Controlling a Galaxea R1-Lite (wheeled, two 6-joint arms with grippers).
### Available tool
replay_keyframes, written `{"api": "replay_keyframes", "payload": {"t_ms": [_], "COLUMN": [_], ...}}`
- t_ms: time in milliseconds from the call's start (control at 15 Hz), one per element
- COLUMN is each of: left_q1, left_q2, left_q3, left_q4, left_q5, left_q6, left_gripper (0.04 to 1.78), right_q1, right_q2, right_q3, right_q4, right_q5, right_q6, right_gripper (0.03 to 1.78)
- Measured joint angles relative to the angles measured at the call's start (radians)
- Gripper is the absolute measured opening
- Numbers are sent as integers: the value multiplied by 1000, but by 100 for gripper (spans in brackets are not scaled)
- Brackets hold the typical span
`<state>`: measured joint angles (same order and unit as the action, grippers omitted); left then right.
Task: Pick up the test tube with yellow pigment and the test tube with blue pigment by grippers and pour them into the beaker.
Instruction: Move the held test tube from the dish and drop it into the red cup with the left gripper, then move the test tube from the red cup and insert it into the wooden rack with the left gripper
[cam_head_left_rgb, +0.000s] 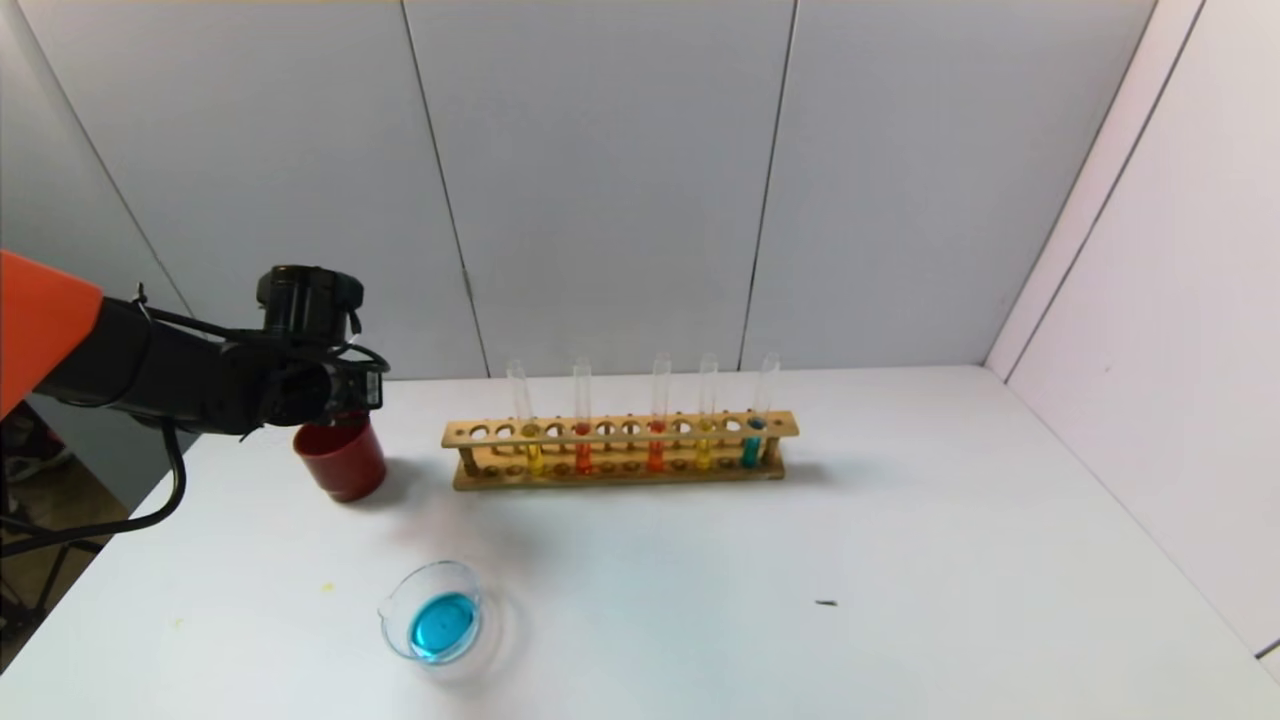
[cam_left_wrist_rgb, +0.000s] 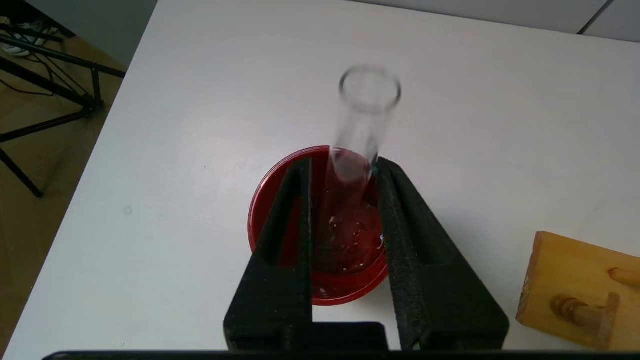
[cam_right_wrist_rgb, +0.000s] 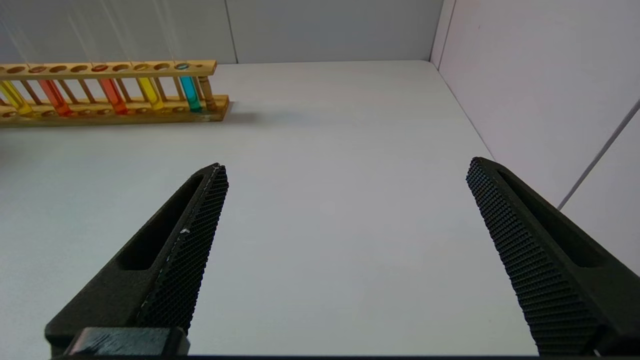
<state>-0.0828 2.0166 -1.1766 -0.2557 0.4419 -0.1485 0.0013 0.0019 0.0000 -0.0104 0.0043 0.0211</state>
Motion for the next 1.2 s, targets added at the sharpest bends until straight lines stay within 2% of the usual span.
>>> {"api": "replay_keyframes", "payload": {"t_ms": [133,267,400,533,733,1200], "left_q1": [0,0,-2,-9,-42,-192], "left_q2": [-4,-8,-25,-55,-120,-305], "left_q3": [10,23,36,56,99,235], "left_q4": [-13,-16,-16,-15,-13,-17], "left_q5": [0,1,2,2,1,-1], "left_q6": [5,5,7,11,13,-10], "left_gripper": [77,114,143,163,174,174], "right_q1": [0,0,0,0,0,0], "right_q2": [0,0,0,0,0,0], "right_q3": [0,0,0,0,0,0], "right_q4": [0,0,0,0,0,0], "right_q5": [0,0,0,0,0,0], "right_q6": [0,0,0,0,0,0], "right_gripper": [174,174,174,174,174,174]}}
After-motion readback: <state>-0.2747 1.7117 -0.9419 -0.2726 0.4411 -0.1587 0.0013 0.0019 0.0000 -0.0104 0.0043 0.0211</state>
